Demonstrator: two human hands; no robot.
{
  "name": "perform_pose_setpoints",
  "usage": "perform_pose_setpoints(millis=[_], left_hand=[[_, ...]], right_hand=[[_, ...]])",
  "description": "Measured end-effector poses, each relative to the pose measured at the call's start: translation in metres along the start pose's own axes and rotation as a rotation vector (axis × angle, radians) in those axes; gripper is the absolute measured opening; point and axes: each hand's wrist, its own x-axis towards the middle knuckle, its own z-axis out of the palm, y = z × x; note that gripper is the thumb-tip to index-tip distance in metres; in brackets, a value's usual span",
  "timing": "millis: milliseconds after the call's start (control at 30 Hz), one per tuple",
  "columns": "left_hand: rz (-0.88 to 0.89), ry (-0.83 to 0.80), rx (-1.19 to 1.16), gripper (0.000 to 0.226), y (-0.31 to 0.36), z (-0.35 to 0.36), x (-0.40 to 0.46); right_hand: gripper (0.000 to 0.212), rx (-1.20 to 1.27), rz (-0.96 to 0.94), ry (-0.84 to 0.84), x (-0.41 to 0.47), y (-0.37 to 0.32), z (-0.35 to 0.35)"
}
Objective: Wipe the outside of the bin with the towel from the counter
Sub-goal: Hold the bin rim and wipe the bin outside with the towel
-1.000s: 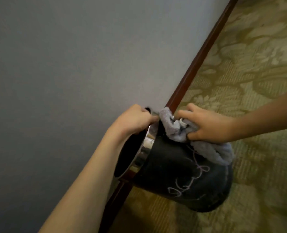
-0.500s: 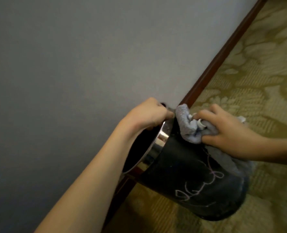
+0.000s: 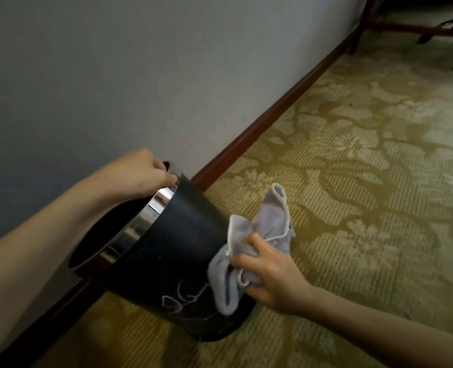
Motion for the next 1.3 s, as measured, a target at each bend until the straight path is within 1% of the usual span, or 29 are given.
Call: perform_pose_setpoints(millis=[33,100,133,167,233,300,367,433,500,567,633,667,700,767,800,833,900,933,1033,1100,1233,1300], left_hand=[[0.005,-0.003,0.008,0.037,0.001,0.000,0.001],[0.016,0.010,0.025,0.034,0.004,0.001,0.003],[0.019,0.020,0.038,0.034,0.005,0.002,0.006],[0.023,0.031,0.051,0.035,0.007,0.003,0.009],[0.018,0.044,0.064,0.036,0.010,0.004,0.014],[-0.002,0.039,0.067,0.030,0.011,0.005,0.018],[-0.021,0.034,0.063,0.031,0.011,0.004,0.021],[-0.032,0.044,0.058,0.033,0.013,0.005,0.023],[-0.042,0.064,0.035,0.038,0.015,0.007,0.026],[-0.058,0.076,-0.031,0.038,0.019,0.009,0.028],[-0.065,0.053,-0.180,0.028,0.022,0.010,0.031],[-0.067,0.017,-0.292,0.025,0.023,0.010,0.030],[-0.072,-0.025,-0.403,0.027,0.022,0.010,0.029],[-0.060,-0.109,-0.536,0.033,0.017,0.008,0.024],[-0.043,-0.136,-0.542,0.035,0.014,0.006,0.019],[-0.022,-0.136,-0.500,0.036,0.010,0.004,0.012],[0.044,-0.079,-0.352,0.040,-0.001,0.001,-0.002],[0.081,-0.053,-0.306,0.038,-0.007,-0.001,-0.010],[0.184,-0.088,-0.283,0.021,-0.022,-0.005,-0.032],[0.222,-0.070,-0.252,0.012,-0.027,-0.006,-0.040],[0.311,-0.036,-0.256,0.012,-0.023,-0.002,-0.045],[0.356,0.015,-0.231,0.010,-0.019,0.003,-0.045]], right_hand=[[0.033,0.041,0.111,0.018,0.000,0.012,-0.001],[0.023,0.167,0.354,0.083,0.015,0.027,-0.005],[0.019,0.216,0.420,0.115,0.026,0.029,-0.007],[0.019,0.238,0.433,0.150,0.038,0.027,-0.009],[0.026,0.275,0.325,0.230,0.052,0.012,-0.010],[0.032,0.264,0.163,0.249,0.051,-0.007,-0.011],[0.034,0.162,0.032,0.198,0.037,-0.018,-0.008],[0.033,0.042,-0.099,0.124,0.016,-0.012,-0.005],[0.028,-0.039,-0.152,0.040,0.004,0.001,-0.008],[0.026,-0.072,-0.081,0.013,0.007,0.014,-0.014],[0.027,-0.138,0.021,0.022,0.018,0.020,-0.018],[0.027,-0.171,0.056,0.022,0.023,0.022,-0.019],[0.029,-0.193,0.081,0.019,0.026,0.024,-0.019],[0.032,-0.207,0.115,0.016,0.028,0.030,-0.023],[0.032,-0.200,0.123,0.017,0.029,0.034,-0.024],[0.031,-0.191,0.123,0.015,0.031,0.037,-0.026],[0.028,-0.182,0.114,0.004,0.034,0.043,-0.027],[0.027,-0.180,0.109,0.002,0.036,0.046,-0.027],[0.024,-0.177,0.120,0.030,0.041,0.057,-0.028],[0.021,-0.182,0.128,0.060,0.047,0.064,-0.030],[0.018,-0.199,0.166,0.083,0.056,0.077,-0.033],[0.021,-0.188,0.184,0.066,0.059,0.082,-0.034]])
